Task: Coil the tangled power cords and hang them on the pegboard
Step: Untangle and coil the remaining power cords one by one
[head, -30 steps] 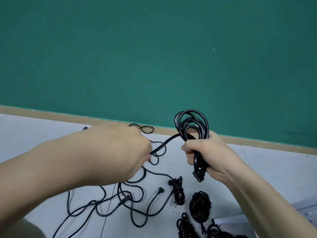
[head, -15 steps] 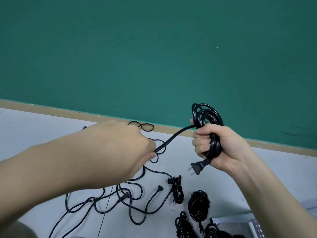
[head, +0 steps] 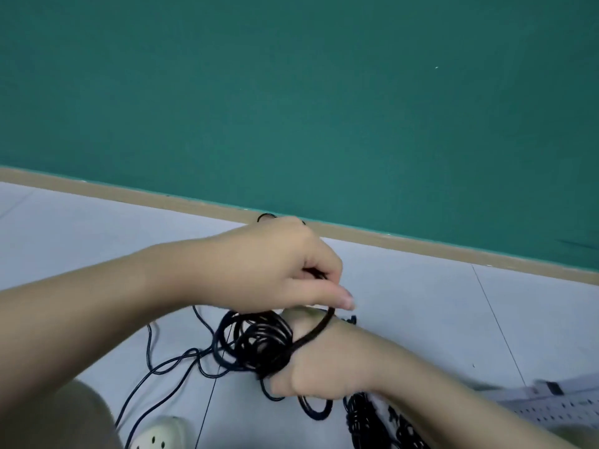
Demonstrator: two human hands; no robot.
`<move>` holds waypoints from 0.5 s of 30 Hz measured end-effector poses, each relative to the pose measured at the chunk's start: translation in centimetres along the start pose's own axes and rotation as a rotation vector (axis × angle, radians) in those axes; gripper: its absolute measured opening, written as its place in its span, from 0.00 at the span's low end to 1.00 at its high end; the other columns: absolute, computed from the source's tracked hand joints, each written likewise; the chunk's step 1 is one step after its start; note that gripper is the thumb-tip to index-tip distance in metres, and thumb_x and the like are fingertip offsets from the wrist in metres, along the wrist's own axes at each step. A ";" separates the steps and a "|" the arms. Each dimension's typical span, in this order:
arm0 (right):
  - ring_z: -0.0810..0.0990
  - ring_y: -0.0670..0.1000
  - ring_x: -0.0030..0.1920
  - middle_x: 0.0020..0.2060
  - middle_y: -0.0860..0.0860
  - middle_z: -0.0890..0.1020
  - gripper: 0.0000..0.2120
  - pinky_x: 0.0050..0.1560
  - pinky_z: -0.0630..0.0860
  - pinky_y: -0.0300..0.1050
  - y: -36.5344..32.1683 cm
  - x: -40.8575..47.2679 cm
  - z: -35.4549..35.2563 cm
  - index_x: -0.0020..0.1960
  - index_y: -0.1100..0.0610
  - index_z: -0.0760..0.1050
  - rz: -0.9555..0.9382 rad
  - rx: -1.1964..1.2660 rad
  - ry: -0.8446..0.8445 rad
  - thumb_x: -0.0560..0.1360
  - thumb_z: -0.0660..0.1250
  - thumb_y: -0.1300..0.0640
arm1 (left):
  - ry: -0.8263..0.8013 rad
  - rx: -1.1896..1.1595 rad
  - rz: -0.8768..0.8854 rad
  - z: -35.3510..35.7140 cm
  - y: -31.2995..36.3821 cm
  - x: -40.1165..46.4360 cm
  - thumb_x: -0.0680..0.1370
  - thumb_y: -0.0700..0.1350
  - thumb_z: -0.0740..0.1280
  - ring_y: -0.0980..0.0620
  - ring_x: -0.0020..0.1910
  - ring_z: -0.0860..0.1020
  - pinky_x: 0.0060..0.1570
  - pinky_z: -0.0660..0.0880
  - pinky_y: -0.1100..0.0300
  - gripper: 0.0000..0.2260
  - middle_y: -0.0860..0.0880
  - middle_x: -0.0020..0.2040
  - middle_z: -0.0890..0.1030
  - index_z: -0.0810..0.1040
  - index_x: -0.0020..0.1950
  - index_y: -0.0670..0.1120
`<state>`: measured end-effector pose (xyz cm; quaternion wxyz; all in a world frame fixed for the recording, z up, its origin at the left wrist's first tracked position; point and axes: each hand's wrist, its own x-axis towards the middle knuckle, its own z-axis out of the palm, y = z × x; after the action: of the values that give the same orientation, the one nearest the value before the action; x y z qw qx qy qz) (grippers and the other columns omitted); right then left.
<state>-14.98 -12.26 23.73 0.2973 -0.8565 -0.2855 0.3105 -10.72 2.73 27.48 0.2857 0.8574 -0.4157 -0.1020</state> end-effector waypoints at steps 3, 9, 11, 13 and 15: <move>0.76 0.55 0.32 0.34 0.56 0.80 0.08 0.36 0.79 0.49 -1.9 -1.4 -0.6 0.40 0.62 0.75 -0.160 0.333 -0.092 0.73 0.74 0.64 | 0.025 -0.343 -0.203 -0.9 -2.1 0.2 0.78 0.59 0.71 0.55 0.29 0.64 0.31 0.63 0.59 0.22 0.52 0.27 0.67 0.75 0.33 0.44; 0.63 0.46 0.23 0.26 0.51 0.66 0.08 0.25 0.60 0.37 1.0 -3.2 -6.2 0.38 0.58 0.80 -0.128 1.074 0.120 0.69 0.68 0.69 | 0.139 -0.415 -0.386 -0.6 -2.5 0.8 0.80 0.63 0.64 0.50 0.27 0.60 0.27 0.61 0.61 0.24 0.49 0.27 0.64 0.72 0.32 0.47; 0.62 0.45 0.23 0.25 0.50 0.65 0.05 0.24 0.57 0.38 2.5 -2.7 -6.5 0.39 0.61 0.78 -0.039 1.079 0.197 0.67 0.67 0.69 | 0.093 -0.286 -0.474 0.0 -2.2 1.0 0.81 0.65 0.57 0.50 0.27 0.62 0.28 0.62 0.58 0.24 0.50 0.27 0.65 0.73 0.34 0.49; 0.62 0.46 0.23 0.25 0.50 0.66 0.05 0.24 0.58 0.38 3.7 -2.1 -6.4 0.39 0.63 0.74 0.048 1.009 0.268 0.67 0.68 0.71 | 0.037 -0.078 -0.512 0.4 -1.6 1.0 0.84 0.61 0.57 0.53 0.27 0.66 0.30 0.65 0.60 0.22 0.53 0.28 0.68 0.77 0.38 0.49; 0.64 0.46 0.23 0.24 0.50 0.67 0.13 0.24 0.60 0.38 4.6 -1.3 -6.0 0.34 0.60 0.70 0.126 0.998 0.337 0.70 0.67 0.74 | -0.016 0.039 -0.534 0.8 -0.7 0.9 0.86 0.55 0.55 0.57 0.29 0.69 0.33 0.67 0.61 0.19 0.53 0.32 0.72 0.77 0.42 0.49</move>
<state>-10.18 -18.17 24.85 0.6913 -0.6645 0.0006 0.2838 -9.98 2.06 26.47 0.2286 0.9412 -0.1792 -0.1725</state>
